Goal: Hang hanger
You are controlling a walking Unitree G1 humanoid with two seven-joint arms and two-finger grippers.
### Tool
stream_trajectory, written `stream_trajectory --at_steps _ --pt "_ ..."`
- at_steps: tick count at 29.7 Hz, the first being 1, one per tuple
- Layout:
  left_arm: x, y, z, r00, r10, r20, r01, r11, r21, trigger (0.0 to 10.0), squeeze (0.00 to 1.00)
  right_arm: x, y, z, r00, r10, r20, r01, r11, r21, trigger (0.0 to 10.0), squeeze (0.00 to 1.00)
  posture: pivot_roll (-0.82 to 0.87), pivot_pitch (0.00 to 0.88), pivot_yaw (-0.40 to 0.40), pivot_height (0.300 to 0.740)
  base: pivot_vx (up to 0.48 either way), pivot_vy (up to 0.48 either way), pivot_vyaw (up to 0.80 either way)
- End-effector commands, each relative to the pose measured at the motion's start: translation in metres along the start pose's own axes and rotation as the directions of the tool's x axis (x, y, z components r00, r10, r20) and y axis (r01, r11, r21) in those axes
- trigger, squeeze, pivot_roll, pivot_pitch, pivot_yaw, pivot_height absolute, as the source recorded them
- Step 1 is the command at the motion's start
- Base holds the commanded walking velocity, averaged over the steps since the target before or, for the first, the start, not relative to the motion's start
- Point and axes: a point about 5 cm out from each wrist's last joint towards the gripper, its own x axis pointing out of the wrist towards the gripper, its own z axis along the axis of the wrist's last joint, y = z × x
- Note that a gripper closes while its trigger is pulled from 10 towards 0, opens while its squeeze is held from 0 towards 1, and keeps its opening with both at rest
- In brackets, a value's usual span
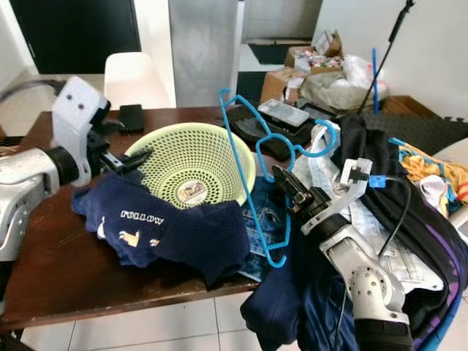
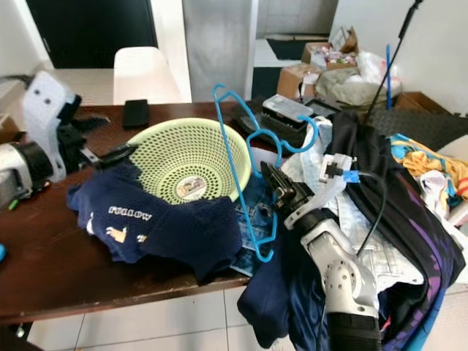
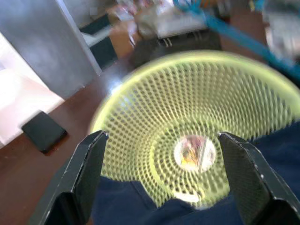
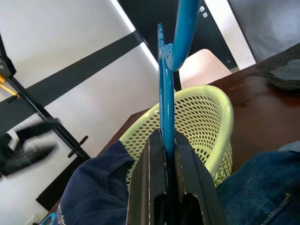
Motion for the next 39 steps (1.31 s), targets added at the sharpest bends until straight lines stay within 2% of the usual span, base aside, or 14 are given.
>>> stream_trajectory --at_steps 1,3,5,11,13,18,27,29,33,39 --pt "0.003 -0.017 -0.027 0.989 -0.078 -0.128 0.09 0.992 0.092 10.0 0.0 0.0 -0.001 0.001 1.0 -0.006 0.002 0.006 1.0 0.003 10.0 0.0 0.05 0.088 -0.034 0.74 0.0 0.0 0.0" --pt "0.001 -0.026 -0.045 0.968 -0.11 -0.226 0.148 0.977 0.155 10.0 0.0 -0.001 -0.001 0.001 1.0 -0.009 0.003 0.009 1.0 0.003 10.0 0.0 0.05 0.088 -0.034 0.74 0.0 0.0 0.0" --pt "-0.002 -0.032 -0.055 0.953 -0.139 -0.269 0.189 0.968 0.168 10.0 0.0 -0.001 -0.001 0.001 1.0 -0.01 0.002 0.01 1.0 0.003 10.0 0.0 0.05 0.09 -0.035 0.74 0.0 0.0 0.0" --pt "-0.006 -0.039 -0.056 0.942 -0.194 -0.276 0.247 0.953 0.176 10.0 0.0 -0.001 -0.001 0.001 1.0 -0.011 0.002 0.011 1.0 0.004 10.0 0.0 0.06 0.092 -0.039 0.74 0.0 0.0 0.0" --pt "-0.006 -0.039 -0.056 0.942 -0.194 -0.276 0.247 0.953 0.176 10.0 0.0 -0.001 -0.001 0.001 1.0 -0.011 0.002 0.011 1.0 0.004 10.0 0.0 0.06 0.092 -0.039 0.74 0.0 0.0 0.0" --pt "-0.005 -0.037 -0.066 0.93 -0.169 -0.327 0.259 0.931 0.257 10.0 0.0 0.001 -0.002 0.0 1.0 -0.008 -0.003 0.008 1.0 0.007 10.0 0.0 0.06 0.087 -0.037 0.74 0.0 0.0 0.0" --pt "0.003 -0.037 -0.068 0.938 -0.14 -0.318 0.239 0.925 0.296 10.0 0.0 0.0 -0.002 0.0 1.0 -0.012 -0.007 0.012 1.0 0.0 10.0 0.0 0.05 0.081 -0.036 0.74 0.0 0.0 0.0" --pt "0.004 -0.04 -0.071 0.933 -0.156 -0.325 0.254 0.924 0.287 10.0 0.0 0.0 -0.002 0.0 1.0 -0.013 -0.009 0.012 1.0 -0.002 10.0 0.0 0.05 0.08 -0.036 0.74 0.0 0.0 0.0" --pt "-0.003 -0.064 -0.086 0.868 -0.322 -0.378 0.417 0.885 0.206 10.0 0.0 -0.001 -0.002 0.0 1.0 -0.013 -0.011 0.013 1.0 -0.005 10.0 0.0 0.05 0.079 -0.037 0.74 0.0 0.0 0.0" --pt "-0.006 -0.075 -0.096 0.827 -0.381 -0.414 0.477 0.864 0.159 10.0 0.0 -0.001 -0.002 -0.001 1.0 -0.012 -0.015 0.011 1.0 -0.006 10.0 0.0 0.05 0.079 -0.039 0.74 0.0 0.0 0.0"
